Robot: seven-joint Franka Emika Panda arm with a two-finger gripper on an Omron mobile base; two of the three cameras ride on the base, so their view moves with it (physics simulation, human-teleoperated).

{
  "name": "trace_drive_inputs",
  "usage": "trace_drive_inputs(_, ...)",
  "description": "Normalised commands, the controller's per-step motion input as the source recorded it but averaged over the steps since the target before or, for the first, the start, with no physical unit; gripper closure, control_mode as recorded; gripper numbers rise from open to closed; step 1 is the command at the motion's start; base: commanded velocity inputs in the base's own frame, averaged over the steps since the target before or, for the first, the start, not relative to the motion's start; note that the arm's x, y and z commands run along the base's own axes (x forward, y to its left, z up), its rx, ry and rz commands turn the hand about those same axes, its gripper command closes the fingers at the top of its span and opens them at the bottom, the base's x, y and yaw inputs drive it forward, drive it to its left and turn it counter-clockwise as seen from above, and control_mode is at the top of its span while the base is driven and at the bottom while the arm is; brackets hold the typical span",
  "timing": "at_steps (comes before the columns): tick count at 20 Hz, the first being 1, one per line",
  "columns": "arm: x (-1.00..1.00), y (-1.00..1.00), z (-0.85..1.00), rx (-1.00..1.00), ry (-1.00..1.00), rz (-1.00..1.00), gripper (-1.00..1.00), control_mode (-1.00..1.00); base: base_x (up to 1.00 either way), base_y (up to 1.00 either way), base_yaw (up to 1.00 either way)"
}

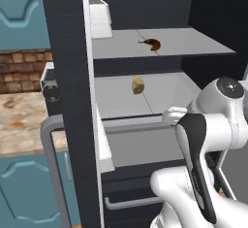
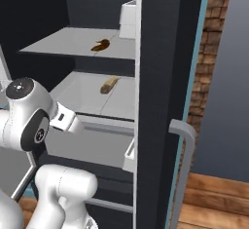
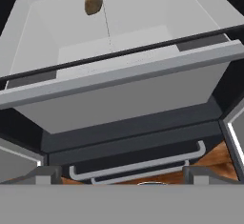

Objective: Pick up the kiwi and banana from the fridge and place one fruit on each plate on the dining counter.

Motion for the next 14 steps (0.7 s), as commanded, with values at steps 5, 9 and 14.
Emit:
trace_drive_inputs(5, 0.00, 0.00, 0.00, 0.00, 0.00, 0.00, -1.00, 1.00, 0.79, -0.03, 0.00)
trace_drive_inputs(9, 0.33, 0.00, 0.17, 0.00, -0.01, 0.00, -1.00, -1.00, 0.39, 0.00, 0.00)
trace_drive_inputs(14, 0.41, 0.01, 0.99, -0.05, -0.12, 0.00, -1.00, -1.00, 0.00, 0.00, 0.00)
